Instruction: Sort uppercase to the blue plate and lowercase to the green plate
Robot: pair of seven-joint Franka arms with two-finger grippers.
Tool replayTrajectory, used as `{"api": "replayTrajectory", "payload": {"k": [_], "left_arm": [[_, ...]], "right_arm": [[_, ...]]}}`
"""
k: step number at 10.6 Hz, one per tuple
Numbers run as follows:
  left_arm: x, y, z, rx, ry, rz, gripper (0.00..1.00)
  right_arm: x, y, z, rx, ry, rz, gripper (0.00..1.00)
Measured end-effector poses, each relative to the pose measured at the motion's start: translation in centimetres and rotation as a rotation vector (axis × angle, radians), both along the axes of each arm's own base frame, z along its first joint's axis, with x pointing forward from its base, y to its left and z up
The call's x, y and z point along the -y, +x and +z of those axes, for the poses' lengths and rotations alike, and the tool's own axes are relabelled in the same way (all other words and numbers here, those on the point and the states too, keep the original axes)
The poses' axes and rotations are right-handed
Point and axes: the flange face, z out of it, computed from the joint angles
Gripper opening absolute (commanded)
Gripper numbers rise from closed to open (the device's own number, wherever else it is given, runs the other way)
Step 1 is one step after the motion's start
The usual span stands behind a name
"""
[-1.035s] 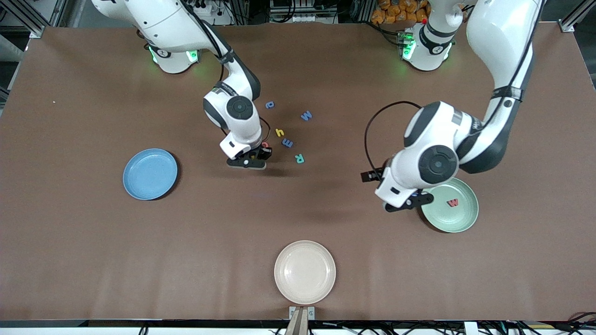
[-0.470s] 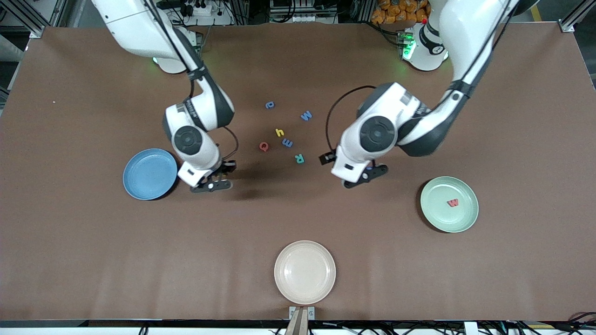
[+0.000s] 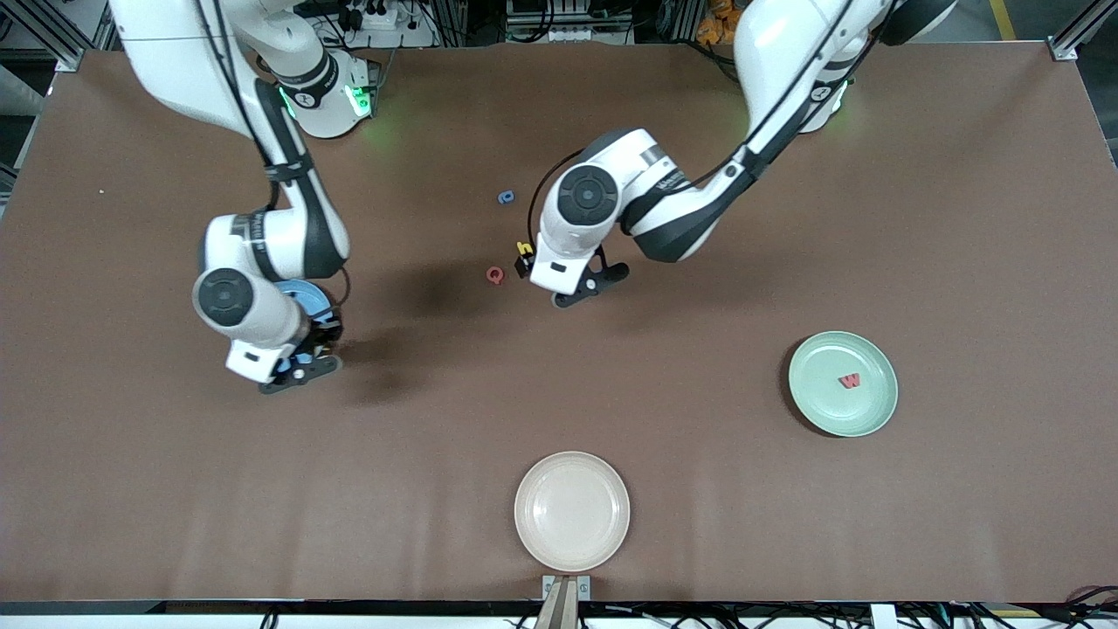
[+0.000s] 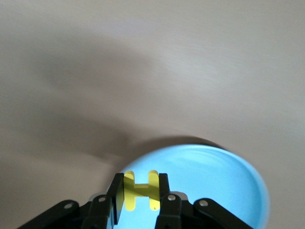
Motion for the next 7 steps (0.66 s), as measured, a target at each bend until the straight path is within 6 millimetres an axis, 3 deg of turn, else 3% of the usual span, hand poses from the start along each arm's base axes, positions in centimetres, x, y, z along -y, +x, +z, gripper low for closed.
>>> {"api": "replayTrajectory", "payload": {"k": [2, 3, 4, 5, 7], "left_arm": [[1.5, -1.8, -2.8, -0.008, 0.035, 0.008, 1.00], [2.2, -2.4, -3.7, -0.003, 0.031, 0.022, 1.00], [3.0, -3.0, -4.5, 0.001, 0.020, 0.031, 1.00], [3.6, -3.6, -5.3, 0.004, 0.013, 0.032, 0.99], [4.3, -4.6, -7.0, 0.012, 0.028, 0.020, 0.92]], "right_arm": [[4.2, -0.4, -0.5, -0.030, 0.013, 0.022, 0.20], [5.0, -1.1, -1.3, -0.047, 0.036, 0.006, 0.41], [5.0, -1.8, -2.0, -0.059, 0.057, -0.014, 0.50], [4.7, -2.2, -2.5, -0.068, 0.074, -0.031, 0.73], [4.3, -2.5, -2.7, -0.072, 0.093, -0.048, 0.68]]}}
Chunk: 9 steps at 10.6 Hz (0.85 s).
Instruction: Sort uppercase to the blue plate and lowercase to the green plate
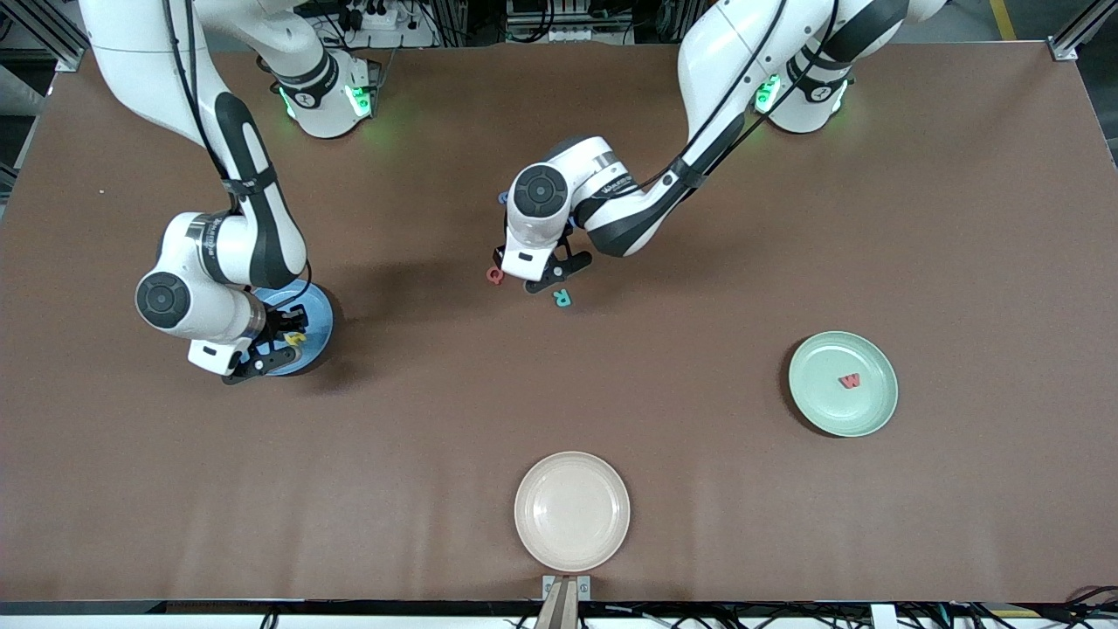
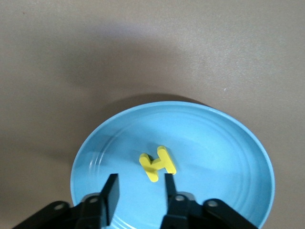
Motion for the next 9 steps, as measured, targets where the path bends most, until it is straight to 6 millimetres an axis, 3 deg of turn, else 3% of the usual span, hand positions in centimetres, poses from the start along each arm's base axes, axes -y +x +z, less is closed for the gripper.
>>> {"api": "replayTrajectory", "payload": {"k": [3, 4, 9], "left_arm": [[1.0, -1.3, -1.3, 0.018, 0.005, 0.005, 0.87], [1.2, -1.5, -1.7, 0.020, 0.002, 0.005, 0.85], [1.2, -3.3, -4.3, 0.055, 0.017, -0.048, 0.72]], "right_arm": [[-0.7, 0.1, 0.2, -0.001, 0.027, -0.046, 0.68], [-1.9, 0.2, 0.4, -0.010, 0.031, -0.095, 0.65], [-13.0, -1.2, 2.3, -0.027, 0.039, -0.307, 0.65]]}}
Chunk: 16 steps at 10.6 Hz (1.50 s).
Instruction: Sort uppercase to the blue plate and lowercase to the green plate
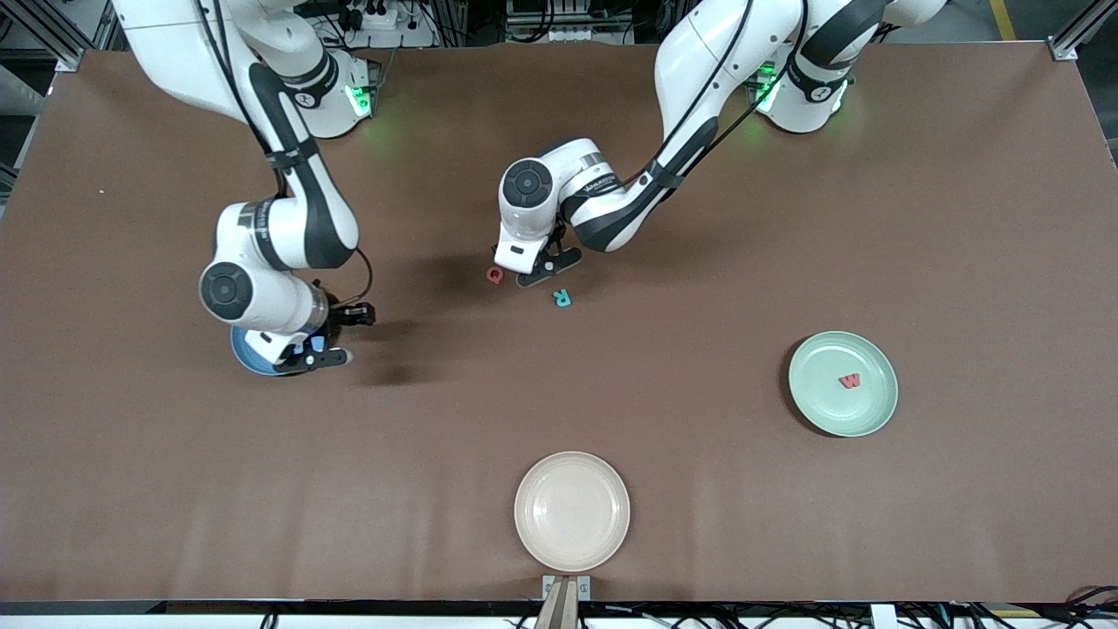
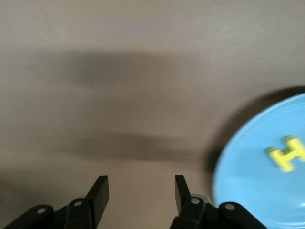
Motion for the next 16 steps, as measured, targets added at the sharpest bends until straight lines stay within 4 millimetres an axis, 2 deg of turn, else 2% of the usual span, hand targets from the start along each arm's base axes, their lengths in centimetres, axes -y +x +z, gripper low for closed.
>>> {"api": "replayTrajectory", "payload": {"k": [2, 4, 6, 8, 9, 12, 13, 16], "left_arm": [[0.2, -0.8, -0.6, 0.007, -0.013, -0.009, 0.70], [0.3, -1.1, -0.8, 0.012, -0.022, -0.011, 0.62], [0.4, -1.2, -0.8, 0.018, -0.031, -0.011, 0.48], [0.5, -1.3, -0.8, 0.020, -0.034, -0.013, 0.47], [0.6, -1.4, -0.8, 0.020, -0.034, -0.015, 0.41], [0.6, -1.7, -0.9, 0.020, -0.031, -0.020, 0.04], [0.6, -1.7, -0.8, 0.026, -0.031, -0.026, 0.00], [0.5, -1.3, -0.7, 0.039, -0.030, -0.030, 0.00]], "right_arm": [[-3.5, -1.4, -0.7, -0.004, 0.015, -0.038, 0.65], [-6.1, -3.8, -2.5, -0.053, 0.099, -0.115, 0.65], [-7.6, -5.2, -3.5, -0.088, 0.127, -0.134, 0.64], [-9.0, -6.3, -4.8, -0.134, 0.141, -0.203, 0.64], [-9.9, -6.8, -5.2, -0.155, 0.128, -0.255, 0.64], [-11.2, -7.5, -5.5, -0.182, 0.100, -0.342, 0.64], [-11.5, -7.7, -5.5, -0.188, 0.091, -0.365, 0.64], [-13.5, -8.7, -5.4, -0.190, 0.078, -0.381, 0.64]]}}
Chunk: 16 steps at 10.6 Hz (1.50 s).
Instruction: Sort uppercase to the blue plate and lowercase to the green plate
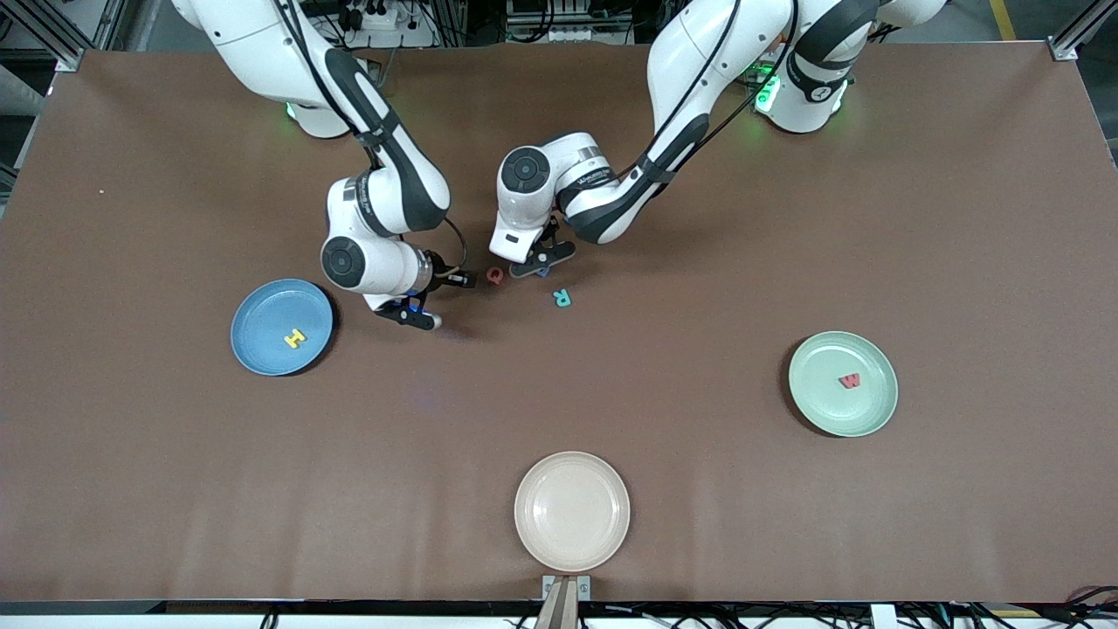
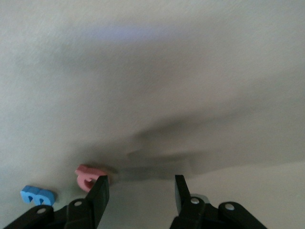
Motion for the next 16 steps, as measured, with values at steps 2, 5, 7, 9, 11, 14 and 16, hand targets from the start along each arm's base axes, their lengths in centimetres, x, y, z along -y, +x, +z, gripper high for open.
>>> {"api": "replayTrajectory", "payload": {"k": [2, 5, 7, 9, 11, 14, 16], "left_arm": [[-1.0, 2.0, 1.2, 0.013, 0.004, 0.023, 0.00], [-4.1, 6.2, 7.1, 0.032, 0.054, 0.040, 0.00], [-7.1, 9.4, 10.1, 0.045, 0.073, 0.023, 0.00], [-11.6, 13.5, 11.2, 0.043, 0.084, -0.013, 0.00], [-17.3, 18.0, 11.3, 0.034, 0.086, -0.057, 0.00], [-26.2, 23.9, 11.4, 0.041, 0.062, -0.132, 0.00], [-31.4, 26.3, 11.2, 0.041, 0.052, -0.177, 0.00]], "right_arm": [[-0.5, -0.3, -0.1, 0.006, -0.001, 0.003, 0.65], [-0.9, -0.5, -0.2, 0.006, 0.001, 0.009, 0.64], [-4.0, -1.9, 0.1, 0.036, -0.009, 0.002, 0.64], [-6.5, -3.4, 0.4, 0.082, -0.102, 0.032, 0.63], [-7.9, -4.2, 0.9, 0.139, -0.187, 0.048, 0.62], [-8.8, -4.1, 1.5, 0.195, -0.180, 0.004, 0.62], [-9.4, -4.2, 1.7, 0.227, -0.159, -0.011, 0.62]]}}
